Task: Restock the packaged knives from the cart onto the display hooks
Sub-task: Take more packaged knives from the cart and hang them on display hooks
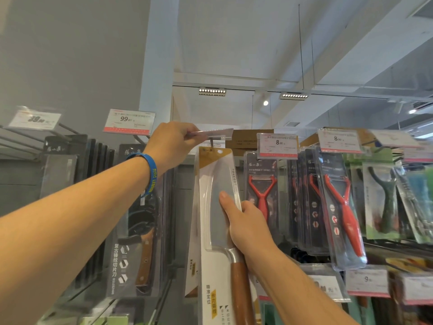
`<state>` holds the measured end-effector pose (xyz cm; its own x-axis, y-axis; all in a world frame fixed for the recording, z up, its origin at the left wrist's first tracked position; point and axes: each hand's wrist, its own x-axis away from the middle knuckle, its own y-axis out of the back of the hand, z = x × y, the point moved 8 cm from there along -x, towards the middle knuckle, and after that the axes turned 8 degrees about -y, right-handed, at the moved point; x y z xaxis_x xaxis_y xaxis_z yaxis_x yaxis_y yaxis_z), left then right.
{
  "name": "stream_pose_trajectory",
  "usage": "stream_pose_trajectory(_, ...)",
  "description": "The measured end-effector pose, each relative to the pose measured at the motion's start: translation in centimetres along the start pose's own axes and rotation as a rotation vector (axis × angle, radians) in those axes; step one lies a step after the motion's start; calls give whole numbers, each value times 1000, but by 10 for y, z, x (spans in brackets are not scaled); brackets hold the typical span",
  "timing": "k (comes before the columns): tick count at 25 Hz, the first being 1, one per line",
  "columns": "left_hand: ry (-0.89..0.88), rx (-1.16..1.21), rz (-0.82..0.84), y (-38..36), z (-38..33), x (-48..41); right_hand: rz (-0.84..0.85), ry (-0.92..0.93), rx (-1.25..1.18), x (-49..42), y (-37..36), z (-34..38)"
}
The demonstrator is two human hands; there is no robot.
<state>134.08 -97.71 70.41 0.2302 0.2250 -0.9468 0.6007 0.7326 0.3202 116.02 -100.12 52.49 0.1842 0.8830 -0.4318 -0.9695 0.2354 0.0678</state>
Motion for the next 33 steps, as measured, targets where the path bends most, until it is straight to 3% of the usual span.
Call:
stream_pose_trajectory(6,-28,54,-28,-1,4,0,4,-30,-149,3,2,-4)
stream_pose_trajectory(16,-81,-16,-108,-2,5,-15,-90,56,161,1,-7,8)
stream_pose_trajectory(20,-81,-4,-124,-1,8,-17,-116,49,99,0,2,4)
stream_pose_trajectory(29,-115,12,-58,4,9,-14,-112,-36,-55,-2,-8,-9)
stream_pose_trajectory(33,-115,10,-24,3,6,-17,-83,-25,34,-5,-8,0)
